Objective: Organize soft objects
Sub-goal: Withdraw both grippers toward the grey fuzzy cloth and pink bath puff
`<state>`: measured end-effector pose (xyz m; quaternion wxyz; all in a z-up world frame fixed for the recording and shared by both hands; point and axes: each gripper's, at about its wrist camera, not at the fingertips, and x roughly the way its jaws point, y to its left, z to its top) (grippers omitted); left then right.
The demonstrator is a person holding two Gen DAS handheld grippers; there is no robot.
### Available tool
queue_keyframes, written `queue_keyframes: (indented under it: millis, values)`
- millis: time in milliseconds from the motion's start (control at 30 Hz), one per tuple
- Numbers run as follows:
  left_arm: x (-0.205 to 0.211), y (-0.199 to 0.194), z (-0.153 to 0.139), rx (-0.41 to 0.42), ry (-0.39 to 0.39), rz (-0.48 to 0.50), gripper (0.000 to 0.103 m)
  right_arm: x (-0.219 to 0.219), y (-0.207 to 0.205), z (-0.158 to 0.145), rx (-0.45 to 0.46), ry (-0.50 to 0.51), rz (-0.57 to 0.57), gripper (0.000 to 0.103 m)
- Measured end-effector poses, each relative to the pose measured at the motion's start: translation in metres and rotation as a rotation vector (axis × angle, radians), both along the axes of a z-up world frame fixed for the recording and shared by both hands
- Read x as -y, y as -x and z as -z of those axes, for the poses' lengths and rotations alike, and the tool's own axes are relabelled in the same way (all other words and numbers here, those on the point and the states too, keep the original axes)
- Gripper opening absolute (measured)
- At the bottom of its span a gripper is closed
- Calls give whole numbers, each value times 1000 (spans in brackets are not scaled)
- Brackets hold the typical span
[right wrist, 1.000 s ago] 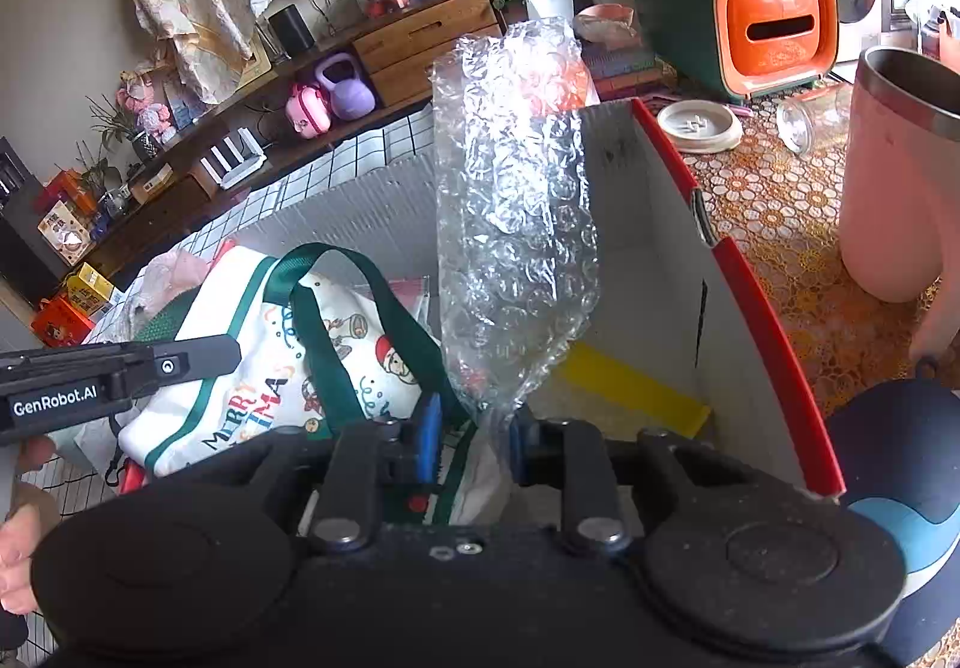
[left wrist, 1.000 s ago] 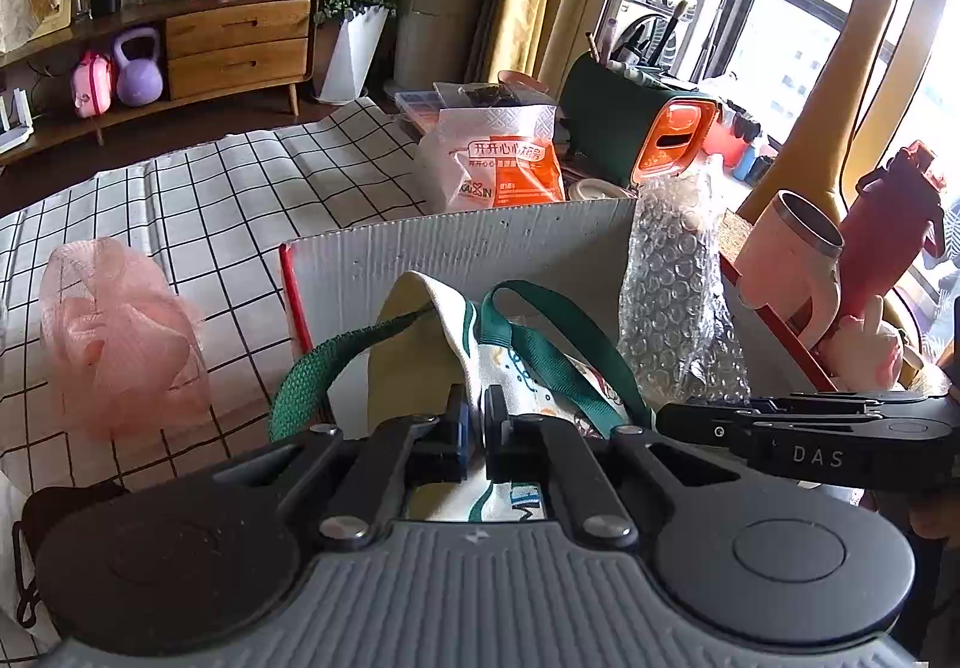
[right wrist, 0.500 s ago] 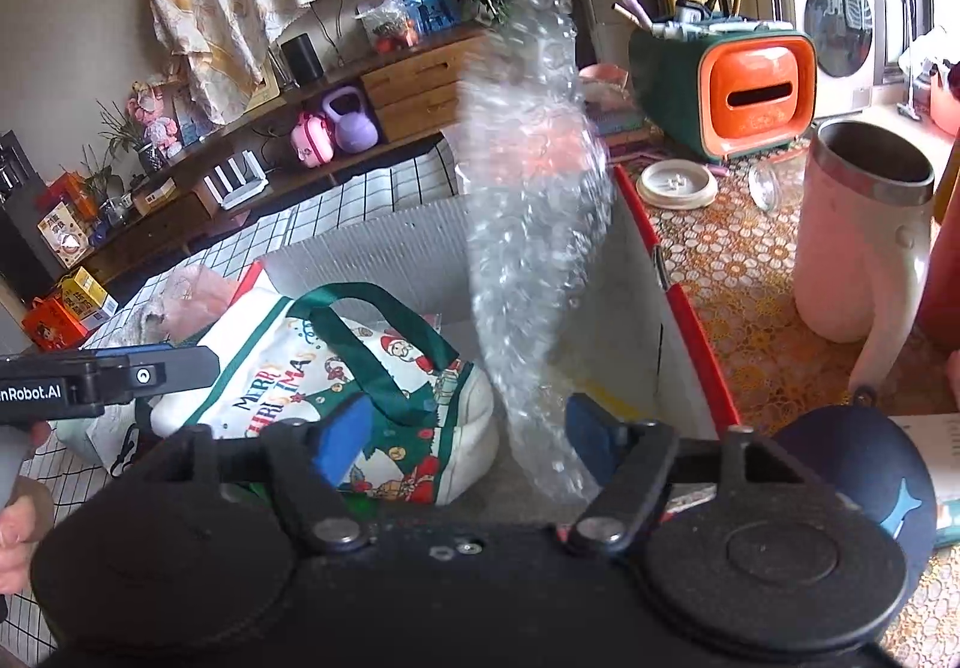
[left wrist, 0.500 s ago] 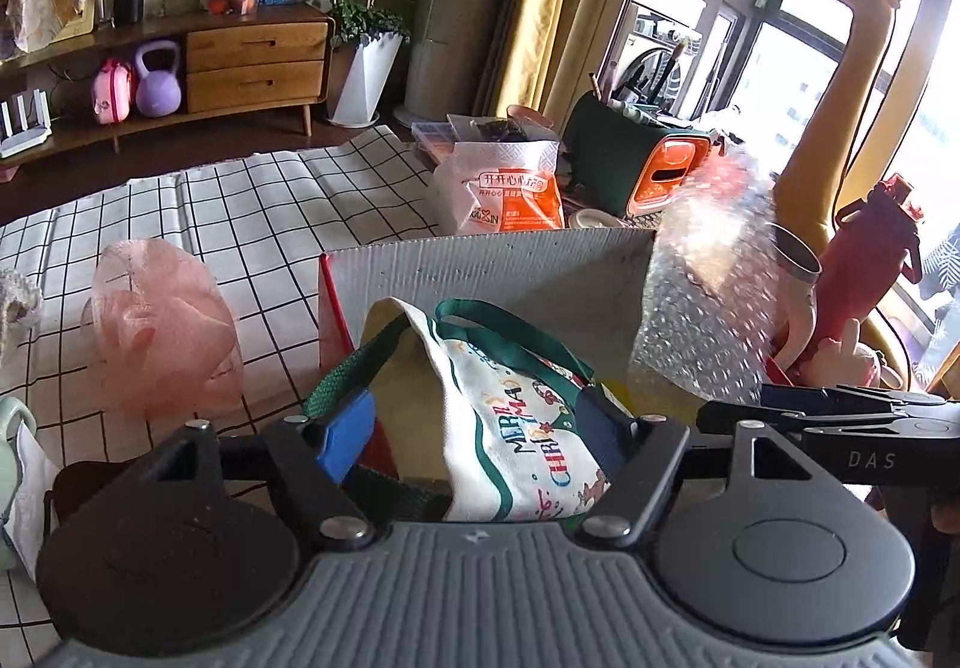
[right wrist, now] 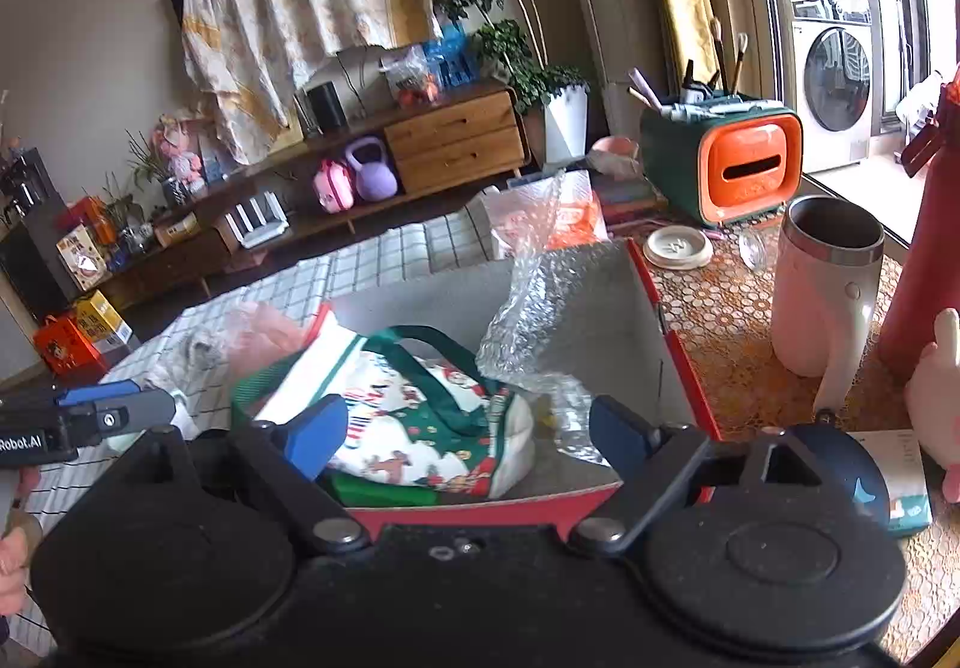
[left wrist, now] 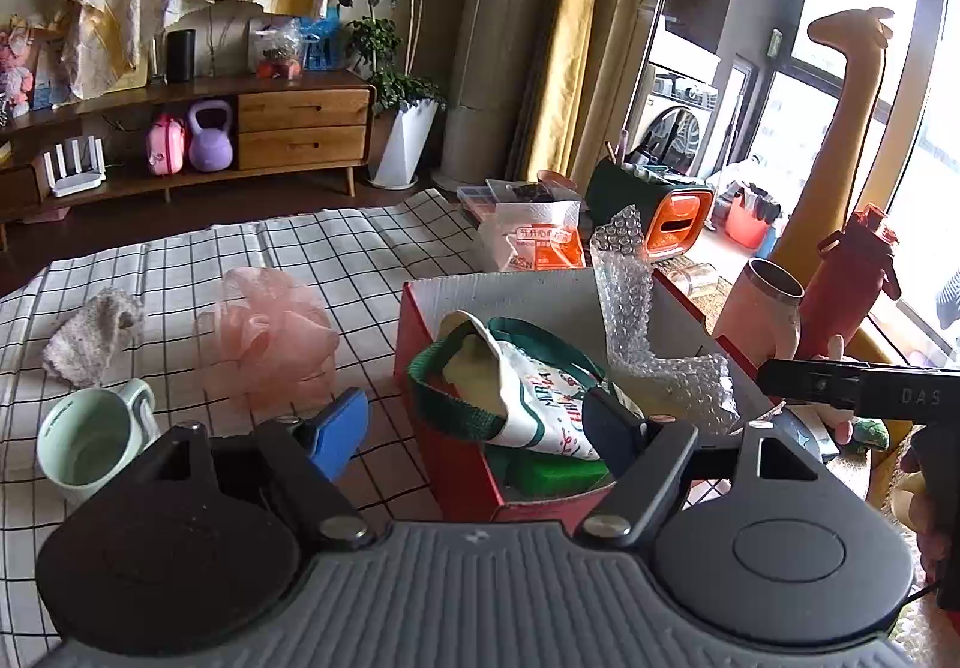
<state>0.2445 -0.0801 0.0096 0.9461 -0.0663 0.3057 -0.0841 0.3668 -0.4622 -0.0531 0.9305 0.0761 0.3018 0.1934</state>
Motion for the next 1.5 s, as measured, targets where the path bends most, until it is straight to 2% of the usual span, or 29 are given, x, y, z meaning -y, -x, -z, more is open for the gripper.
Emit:
queue_keyframes:
  millis: [100, 200, 300, 467, 567, 767, 833, 1100, 1267, 1367, 1500]
  values:
    - [-7, 20, -3, 10, -16, -25, 79, -7, 17, -8, 21, -5, -13, 89]
    - [-18, 42, -6, 24, 1, -40, 80, -18, 38, -16, 49, -5, -34, 93]
    - [-27, 63, -10, 51, -3, -54, 84, -33, 58, -23, 75, 0, -63, 96]
    - [-45, 90, -14, 65, 4, -64, 86, -61, 86, -27, 104, 6, -110, 99]
    - [-55, 103, -13, 78, -17, -79, 97, -74, 99, -28, 123, -2, -129, 101]
    - [-88, 116, -13, 90, 12, -123, 99, -107, 114, -34, 149, 38, -202, 103]
    - [-101, 115, -14, 91, 32, -132, 103, -117, 113, -36, 151, 49, -228, 103]
    - [-162, 85, -15, 79, 48, -193, 103, -157, 81, -36, 122, 89, -312, 103]
    - [-198, 57, -14, 110, -3, -232, 103, -181, 48, -34, 102, 104, -342, 103]
    - [-217, 31, -10, 75, -30, -216, 103, -195, 28, -31, 86, 116, -353, 103]
    - [-244, -5, -1, 7, -6, -210, 103, -213, 0, -21, 50, 133, -356, 103]
